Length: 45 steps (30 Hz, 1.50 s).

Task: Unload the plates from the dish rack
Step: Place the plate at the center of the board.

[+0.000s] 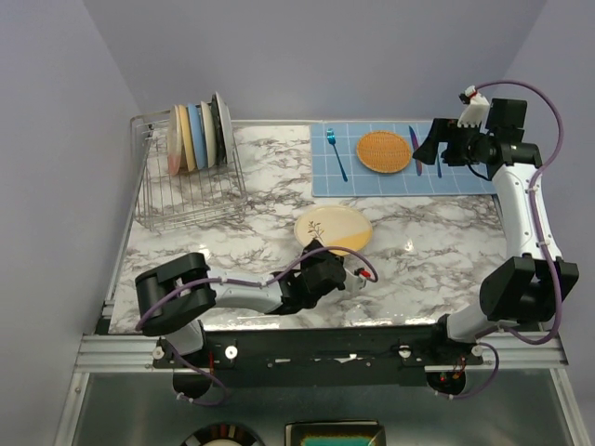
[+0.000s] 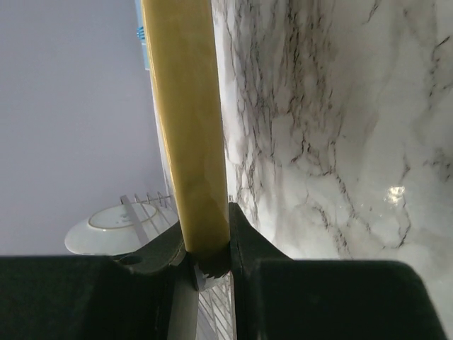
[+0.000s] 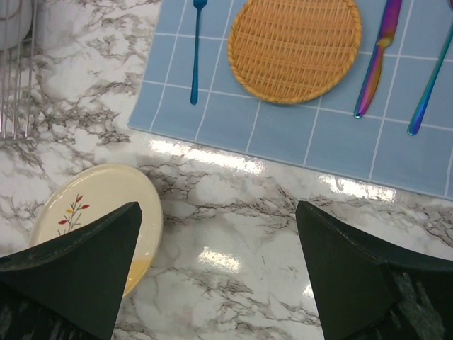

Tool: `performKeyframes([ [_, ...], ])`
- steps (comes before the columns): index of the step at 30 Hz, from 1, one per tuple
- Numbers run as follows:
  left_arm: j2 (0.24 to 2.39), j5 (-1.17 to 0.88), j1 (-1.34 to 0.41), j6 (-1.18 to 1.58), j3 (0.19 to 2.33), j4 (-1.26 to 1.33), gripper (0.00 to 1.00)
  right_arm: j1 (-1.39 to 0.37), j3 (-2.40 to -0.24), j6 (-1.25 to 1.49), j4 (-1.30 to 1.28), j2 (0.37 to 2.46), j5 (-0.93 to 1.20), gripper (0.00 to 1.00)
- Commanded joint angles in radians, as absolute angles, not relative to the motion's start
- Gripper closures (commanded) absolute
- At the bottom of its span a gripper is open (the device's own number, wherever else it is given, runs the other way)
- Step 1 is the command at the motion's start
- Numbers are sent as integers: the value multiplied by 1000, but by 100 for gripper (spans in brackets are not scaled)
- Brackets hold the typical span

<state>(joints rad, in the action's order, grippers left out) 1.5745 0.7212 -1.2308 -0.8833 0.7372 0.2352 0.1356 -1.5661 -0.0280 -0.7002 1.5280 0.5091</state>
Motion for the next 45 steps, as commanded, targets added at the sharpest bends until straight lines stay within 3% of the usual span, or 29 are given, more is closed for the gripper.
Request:
performKeyframes([
  [1, 1643, 828, -1266, -942, 761, 525, 100, 133, -1548, -49, -689, 1516, 491, 1],
  [28, 1879, 703, -1354, -782, 939, 347, 100, 137, -1456, -83, -667, 1488, 523, 1],
  [45, 1957, 574, -1362, -630, 1061, 45, 100, 141, -1404, -97, -643, 1476, 540, 1],
])
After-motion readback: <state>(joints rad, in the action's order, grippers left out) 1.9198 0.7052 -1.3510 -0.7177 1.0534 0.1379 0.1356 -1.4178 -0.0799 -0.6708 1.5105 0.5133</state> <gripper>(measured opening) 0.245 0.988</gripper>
